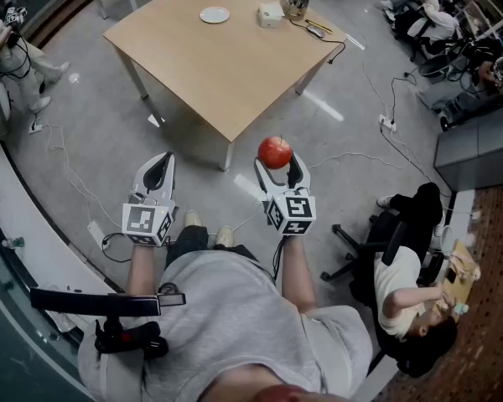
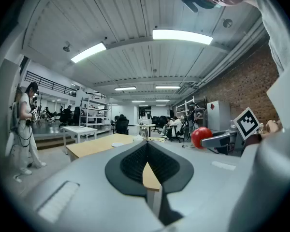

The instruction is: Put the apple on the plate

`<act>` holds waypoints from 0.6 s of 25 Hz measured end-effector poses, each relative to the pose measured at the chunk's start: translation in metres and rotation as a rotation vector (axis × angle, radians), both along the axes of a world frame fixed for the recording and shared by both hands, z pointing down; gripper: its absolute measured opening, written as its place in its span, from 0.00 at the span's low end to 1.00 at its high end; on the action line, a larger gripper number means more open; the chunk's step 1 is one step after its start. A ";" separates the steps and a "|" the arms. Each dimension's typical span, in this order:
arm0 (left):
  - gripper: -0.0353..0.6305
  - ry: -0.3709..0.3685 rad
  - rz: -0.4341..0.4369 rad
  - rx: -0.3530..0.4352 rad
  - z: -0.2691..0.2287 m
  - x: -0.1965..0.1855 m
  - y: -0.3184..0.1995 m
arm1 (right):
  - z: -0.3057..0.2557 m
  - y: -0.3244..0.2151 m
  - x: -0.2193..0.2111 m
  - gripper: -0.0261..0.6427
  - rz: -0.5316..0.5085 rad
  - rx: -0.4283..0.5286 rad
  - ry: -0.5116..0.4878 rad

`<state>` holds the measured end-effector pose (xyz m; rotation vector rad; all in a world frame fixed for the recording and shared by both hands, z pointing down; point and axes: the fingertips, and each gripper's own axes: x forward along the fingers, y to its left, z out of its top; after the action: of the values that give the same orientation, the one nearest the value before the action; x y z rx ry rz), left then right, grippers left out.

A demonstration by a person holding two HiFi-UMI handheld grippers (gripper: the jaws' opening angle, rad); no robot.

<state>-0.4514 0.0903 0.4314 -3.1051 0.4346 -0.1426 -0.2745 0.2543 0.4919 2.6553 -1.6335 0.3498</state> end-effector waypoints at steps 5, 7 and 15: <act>0.08 0.001 0.013 -0.002 -0.002 0.007 0.004 | -0.006 0.011 0.008 0.60 0.031 -0.010 0.020; 0.08 0.001 0.026 0.000 -0.003 0.012 0.007 | -0.010 0.018 0.012 0.60 0.047 0.000 0.025; 0.08 0.000 0.103 0.005 -0.026 0.042 0.031 | -0.035 0.061 0.027 0.60 0.138 0.011 0.054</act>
<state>-0.4089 0.1212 0.4055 -3.1135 0.2741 -0.1402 -0.2478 0.3153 0.4568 2.7669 -1.4459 0.2680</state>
